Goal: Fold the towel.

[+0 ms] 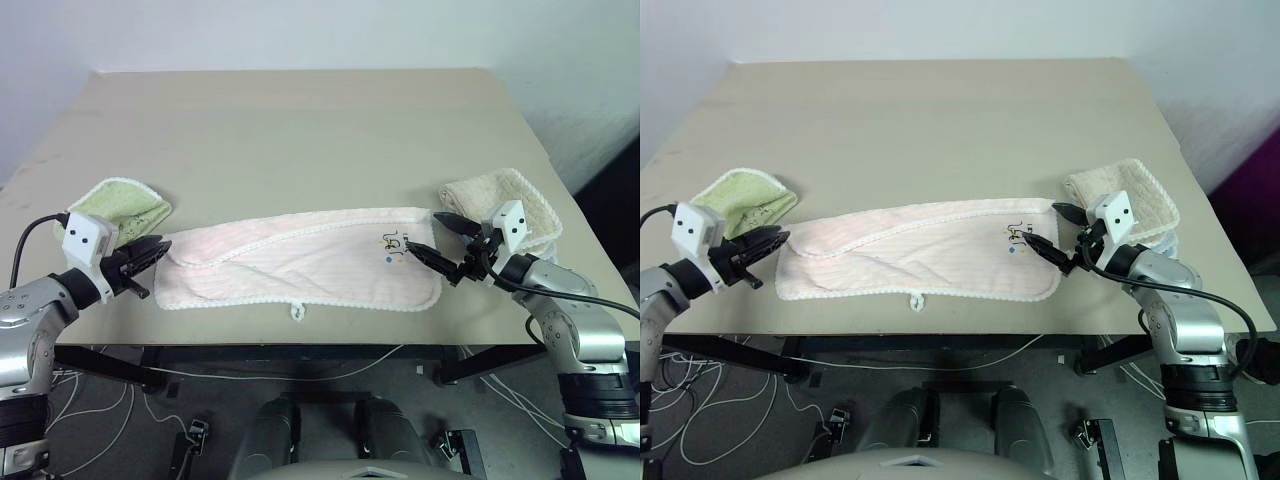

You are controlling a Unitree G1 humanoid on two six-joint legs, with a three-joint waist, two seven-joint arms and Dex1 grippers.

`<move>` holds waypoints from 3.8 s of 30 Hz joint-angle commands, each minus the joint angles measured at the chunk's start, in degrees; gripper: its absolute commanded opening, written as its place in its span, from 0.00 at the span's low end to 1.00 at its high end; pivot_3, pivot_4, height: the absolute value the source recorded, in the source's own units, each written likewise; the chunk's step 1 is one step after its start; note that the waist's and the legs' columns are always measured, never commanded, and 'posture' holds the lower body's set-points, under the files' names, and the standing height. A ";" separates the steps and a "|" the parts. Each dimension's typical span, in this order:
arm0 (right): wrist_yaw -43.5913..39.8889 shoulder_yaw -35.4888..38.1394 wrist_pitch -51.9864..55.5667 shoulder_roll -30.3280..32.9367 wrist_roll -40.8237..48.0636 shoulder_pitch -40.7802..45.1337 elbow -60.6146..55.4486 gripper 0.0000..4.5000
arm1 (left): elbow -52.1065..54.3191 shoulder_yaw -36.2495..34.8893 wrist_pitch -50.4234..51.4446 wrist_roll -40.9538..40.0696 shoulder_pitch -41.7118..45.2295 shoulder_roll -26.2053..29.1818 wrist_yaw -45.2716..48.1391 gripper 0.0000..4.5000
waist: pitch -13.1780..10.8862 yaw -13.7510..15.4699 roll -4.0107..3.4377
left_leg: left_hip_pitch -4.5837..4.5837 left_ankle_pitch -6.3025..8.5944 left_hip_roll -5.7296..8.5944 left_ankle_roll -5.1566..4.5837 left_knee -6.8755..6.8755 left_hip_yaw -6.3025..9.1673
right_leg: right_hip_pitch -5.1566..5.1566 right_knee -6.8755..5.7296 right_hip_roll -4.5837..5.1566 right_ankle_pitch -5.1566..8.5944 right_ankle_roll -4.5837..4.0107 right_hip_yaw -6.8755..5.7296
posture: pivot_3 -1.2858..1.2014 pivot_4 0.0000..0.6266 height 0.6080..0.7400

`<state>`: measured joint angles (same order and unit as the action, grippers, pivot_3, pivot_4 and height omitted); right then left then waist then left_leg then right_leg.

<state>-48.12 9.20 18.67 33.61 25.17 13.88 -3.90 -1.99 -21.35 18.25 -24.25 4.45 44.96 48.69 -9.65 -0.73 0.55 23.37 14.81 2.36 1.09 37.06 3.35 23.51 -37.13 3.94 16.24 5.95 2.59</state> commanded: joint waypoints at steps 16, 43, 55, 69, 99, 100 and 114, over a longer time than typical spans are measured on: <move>-1.46 -4.47 -3.42 -4.46 -1.39 4.45 3.98 1.00 | -5.54 0.52 -17.12 3.19 -1.72 10.78 18.17 0.29 | -0.01 0.03 -0.02 | 0.00 0.00 0.04 0.00 -0.05 -0.01 | 0.01 0.03 0.11 0.01 -0.02 -0.03 | 0.52 0.24 1.00; 5.76 -1.22 -2.09 -5.70 0.12 -2.96 -5.36 1.00 | -48.16 26.75 -54.34 26.95 32.50 5.90 24.23 0.68 | -0.01 -0.03 -0.02 | 0.01 -0.01 0.02 -0.02 0.10 -0.05 | 0.02 -0.11 -0.27 0.00 0.02 -0.12 | 0.52 0.24 1.00; 6.03 -0.62 -1.47 -5.13 0.15 -2.96 -6.21 1.00 | -54.21 25.39 -56.39 23.79 34.42 4.78 26.24 0.01 | -0.01 -0.10 -0.01 | 0.01 -0.01 0.02 -0.04 0.16 -0.05 | -0.01 -0.15 -0.29 0.00 0.03 -0.12 | 0.52 0.24 1.00; 1.15 -5.78 -9.55 3.88 -11.23 5.53 2.23 1.00 | -42.03 14.19 -32.12 9.53 31.08 5.64 27.52 0.01 | -0.02 -0.28 0.00 | 0.01 0.00 -0.01 -0.04 0.20 -0.05 | 0.00 -0.17 -0.33 0.00 0.04 -0.12 | 0.52 0.24 1.00; -1.14 -7.42 -14.35 2.76 -12.43 7.33 7.07 1.00 | -30.30 17.25 -28.66 14.21 25.86 5.62 23.68 0.38 | -0.02 -0.08 -0.01 | 0.02 -0.01 -0.02 -0.04 0.20 -0.07 | 0.01 -0.17 -0.30 0.00 0.03 -0.10 | 0.52 0.24 1.00; -1.04 -7.38 -14.40 2.73 -12.43 7.37 7.14 1.00 | -30.32 17.17 -28.87 14.09 25.89 5.63 23.88 0.32 | -0.02 -0.08 -0.01 | 0.02 0.00 -0.02 -0.04 0.20 -0.07 | 0.01 -0.17 -0.30 0.00 0.03 -0.10 | 0.52 0.24 1.00; -1.88 -7.94 -15.99 3.45 -13.36 9.76 9.09 1.00 | -29.78 14.91 -27.69 13.22 24.94 6.97 22.93 0.00 | -0.02 -0.12 0.00 | 0.02 0.00 -0.02 -0.04 0.21 -0.07 | 0.02 -0.17 -0.30 0.00 0.03 -0.10 | 0.52 0.24 1.00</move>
<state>-49.79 0.40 4.33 36.57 11.88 22.13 5.84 -32.38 -3.96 -9.35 -9.88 28.41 50.57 72.53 -9.68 -0.85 0.55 23.38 14.81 2.34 1.05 37.27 3.28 23.53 -37.30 3.64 16.24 5.98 2.49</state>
